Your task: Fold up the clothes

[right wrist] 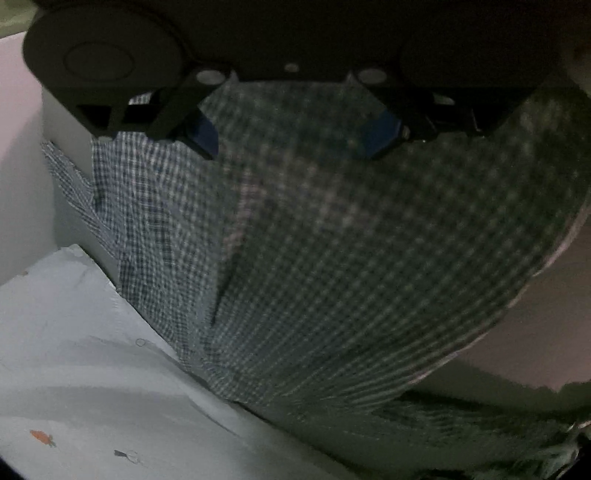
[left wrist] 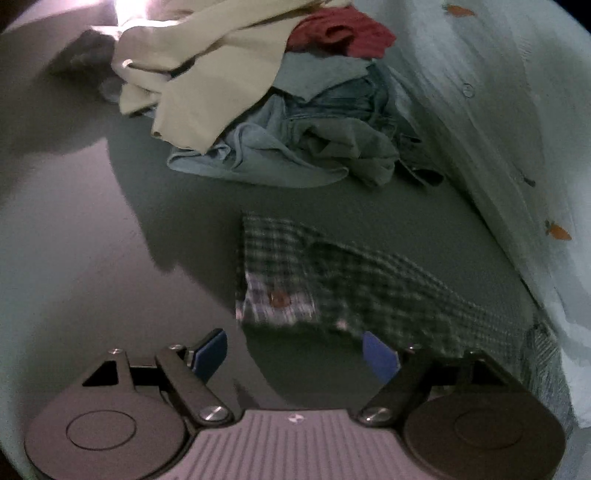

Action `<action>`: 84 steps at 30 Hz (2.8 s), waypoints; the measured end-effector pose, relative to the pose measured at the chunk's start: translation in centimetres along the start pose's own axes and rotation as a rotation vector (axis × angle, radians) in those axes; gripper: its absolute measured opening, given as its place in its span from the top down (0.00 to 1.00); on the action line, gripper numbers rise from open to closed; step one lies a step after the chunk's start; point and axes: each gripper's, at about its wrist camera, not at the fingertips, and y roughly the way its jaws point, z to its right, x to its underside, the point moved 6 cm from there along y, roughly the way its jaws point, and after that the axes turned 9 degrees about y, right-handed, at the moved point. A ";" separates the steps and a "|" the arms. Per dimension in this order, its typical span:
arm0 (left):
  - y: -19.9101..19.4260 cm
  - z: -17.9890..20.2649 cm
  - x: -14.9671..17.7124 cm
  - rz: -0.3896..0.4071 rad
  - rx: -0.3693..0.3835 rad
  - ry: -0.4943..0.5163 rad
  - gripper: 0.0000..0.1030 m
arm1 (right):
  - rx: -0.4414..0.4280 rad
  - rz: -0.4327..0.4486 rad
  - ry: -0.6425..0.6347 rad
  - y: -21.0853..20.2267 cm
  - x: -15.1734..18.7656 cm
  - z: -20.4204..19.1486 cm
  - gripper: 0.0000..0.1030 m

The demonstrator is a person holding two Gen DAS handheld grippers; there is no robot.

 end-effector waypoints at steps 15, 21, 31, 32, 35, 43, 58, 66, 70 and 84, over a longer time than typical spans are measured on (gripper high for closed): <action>-3.9 10.3 -5.3 0.136 0.238 0.147 0.93 | 0.119 -0.044 -0.002 -1.0 -0.2 0.1 0.15; -9.5 30.2 -2.5 0.194 0.577 0.423 0.93 | 0.138 0.016 -0.001 -0.9 0.6 4.0 0.15; -5.1 63.9 24.1 -0.178 0.802 0.957 0.74 | 0.284 -0.027 0.248 0.3 7.5 17.2 0.15; -4.4 64.7 26.7 -0.234 0.766 1.016 0.74 | 0.290 -0.041 0.273 0.5 8.4 18.3 0.15; -4.3 63.4 31.1 -0.287 0.741 1.100 0.62 | 0.296 -0.052 0.311 0.8 10.6 20.9 0.15; -3.7 45.5 26.5 -0.176 0.291 0.962 0.47 | 0.232 0.010 0.257 4.2 11.1 23.5 0.16; -5.5 27.9 28.7 -0.202 -0.067 0.773 0.37 | 0.207 0.264 -0.427 13.6 2.5 20.6 0.36; -6.0 26.8 29.0 -0.139 -0.037 0.775 0.97 | 0.285 0.168 -0.412 16.3 1.4 21.1 0.42; -6.0 27.5 28.5 -0.121 -0.080 0.762 0.98 | 0.218 0.117 -0.392 16.8 1.6 21.4 0.90; -12.1 41.3 35.1 -0.216 0.076 0.694 0.77 | 0.357 0.287 -0.107 15.9 -5.8 38.0 0.81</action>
